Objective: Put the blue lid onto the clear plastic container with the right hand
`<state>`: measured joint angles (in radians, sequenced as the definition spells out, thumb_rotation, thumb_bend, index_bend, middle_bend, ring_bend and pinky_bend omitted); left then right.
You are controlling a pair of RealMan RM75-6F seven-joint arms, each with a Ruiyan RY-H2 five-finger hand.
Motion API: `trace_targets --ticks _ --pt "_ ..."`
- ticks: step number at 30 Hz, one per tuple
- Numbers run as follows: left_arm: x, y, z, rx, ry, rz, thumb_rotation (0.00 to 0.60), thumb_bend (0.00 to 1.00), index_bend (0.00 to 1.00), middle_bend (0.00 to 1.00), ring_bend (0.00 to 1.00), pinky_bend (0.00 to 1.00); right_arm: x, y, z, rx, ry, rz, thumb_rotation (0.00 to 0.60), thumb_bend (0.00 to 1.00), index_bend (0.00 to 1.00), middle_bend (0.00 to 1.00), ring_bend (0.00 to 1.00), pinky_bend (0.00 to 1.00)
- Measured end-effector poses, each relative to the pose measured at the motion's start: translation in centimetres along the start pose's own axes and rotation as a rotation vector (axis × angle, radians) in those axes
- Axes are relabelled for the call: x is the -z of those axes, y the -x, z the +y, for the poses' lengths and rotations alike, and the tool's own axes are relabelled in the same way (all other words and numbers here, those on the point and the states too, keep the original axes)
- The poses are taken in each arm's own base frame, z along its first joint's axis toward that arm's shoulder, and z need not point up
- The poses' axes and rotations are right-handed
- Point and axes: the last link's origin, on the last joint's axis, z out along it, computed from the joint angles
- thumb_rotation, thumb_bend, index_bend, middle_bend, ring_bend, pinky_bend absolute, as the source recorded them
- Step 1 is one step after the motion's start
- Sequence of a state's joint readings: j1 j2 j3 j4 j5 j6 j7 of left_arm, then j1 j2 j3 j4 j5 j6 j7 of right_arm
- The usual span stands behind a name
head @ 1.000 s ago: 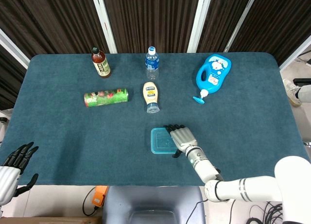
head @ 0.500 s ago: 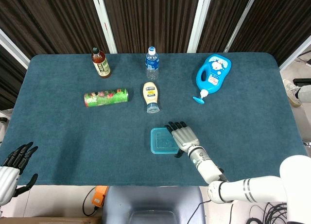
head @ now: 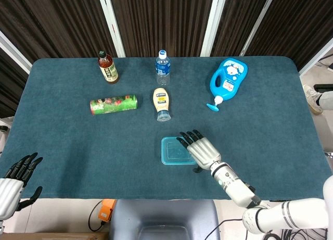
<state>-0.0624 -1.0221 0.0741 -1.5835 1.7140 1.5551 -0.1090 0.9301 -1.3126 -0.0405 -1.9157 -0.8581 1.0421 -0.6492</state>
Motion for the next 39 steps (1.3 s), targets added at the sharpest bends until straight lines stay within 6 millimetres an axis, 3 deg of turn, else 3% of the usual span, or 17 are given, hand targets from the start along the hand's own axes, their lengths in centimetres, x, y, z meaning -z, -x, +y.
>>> trace_targets --ticks 6,13,22,39 --pt "0.0 -0.1 -0.1 0.002 -0.002 0.000 0.600 0.39 0.00 0.00 0.00 0.16 0.8 0.8 -0.7 0.014 -0.111 0.040 0.600 0.33 0.34 0.23 0.13 0.23" --pt "0.0 -0.2 -0.2 0.006 -0.002 0.002 0.600 0.39 0.00 0.00 0.00 0.16 -0.3 2.4 -1.0 0.002 -0.133 0.005 0.600 0.34 0.36 0.26 0.18 0.27" --pt "0.1 -0.3 -0.3 0.010 -0.004 0.005 0.600 0.39 0.00 0.00 0.00 0.16 -1.2 2.1 -1.4 -0.057 -0.147 0.030 0.600 0.35 0.40 0.31 0.26 0.33" --pt "0.0 -0.3 -0.2 0.010 -0.001 0.006 0.600 0.39 0.00 0.00 0.00 0.16 -1.8 2.9 -1.0 -0.090 -0.117 0.023 0.600 0.35 0.40 0.31 0.27 0.34"
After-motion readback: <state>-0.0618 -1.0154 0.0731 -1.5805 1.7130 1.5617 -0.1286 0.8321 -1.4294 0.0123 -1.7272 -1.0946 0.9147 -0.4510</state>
